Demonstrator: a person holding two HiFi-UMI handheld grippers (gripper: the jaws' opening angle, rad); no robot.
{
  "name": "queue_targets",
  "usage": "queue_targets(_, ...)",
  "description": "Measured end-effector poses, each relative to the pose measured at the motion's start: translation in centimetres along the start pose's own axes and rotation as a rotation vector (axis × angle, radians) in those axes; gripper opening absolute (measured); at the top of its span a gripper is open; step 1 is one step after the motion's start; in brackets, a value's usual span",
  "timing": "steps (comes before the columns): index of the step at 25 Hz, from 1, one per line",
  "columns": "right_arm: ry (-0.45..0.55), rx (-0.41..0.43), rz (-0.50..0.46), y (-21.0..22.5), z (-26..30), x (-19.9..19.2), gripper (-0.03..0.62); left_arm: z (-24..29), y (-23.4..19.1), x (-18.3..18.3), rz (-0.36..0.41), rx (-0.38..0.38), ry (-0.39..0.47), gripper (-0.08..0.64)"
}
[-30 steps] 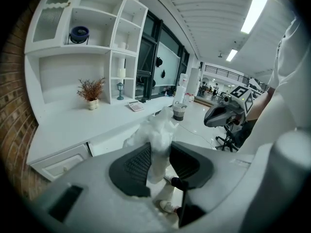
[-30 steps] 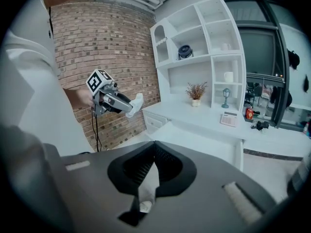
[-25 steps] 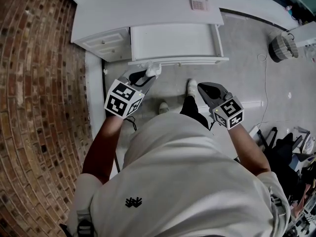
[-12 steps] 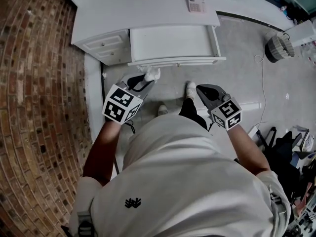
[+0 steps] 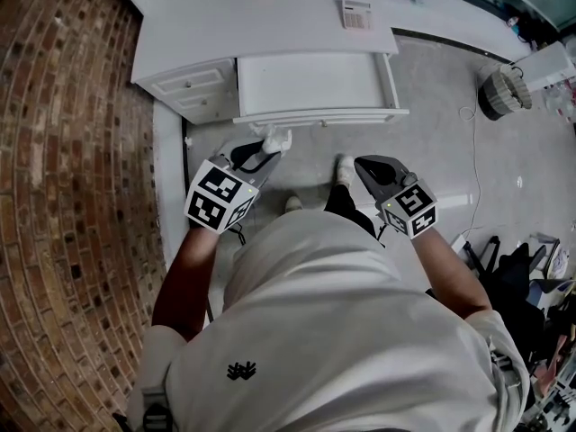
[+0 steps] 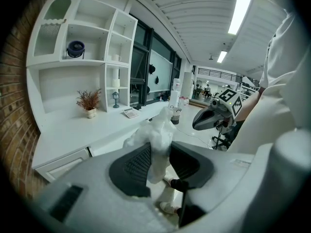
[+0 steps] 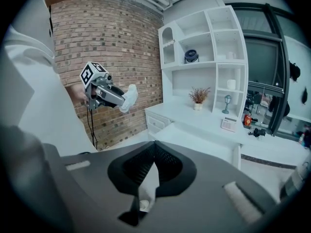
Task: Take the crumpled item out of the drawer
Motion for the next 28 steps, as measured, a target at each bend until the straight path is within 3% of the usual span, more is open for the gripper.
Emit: queue_targets(28, 0.002, 0.005, -0.013, 1.5, 0.2, -0.2, 0.012, 0.8, 0.7, 1.5, 0.031, -0.016, -0.009, 0.122)
Point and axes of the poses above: the fingertips, and each gripper's own axes: z forward along the fingers, y to its right, x out of its top, the point moved 7 cm from there along -z, backward along the fingers
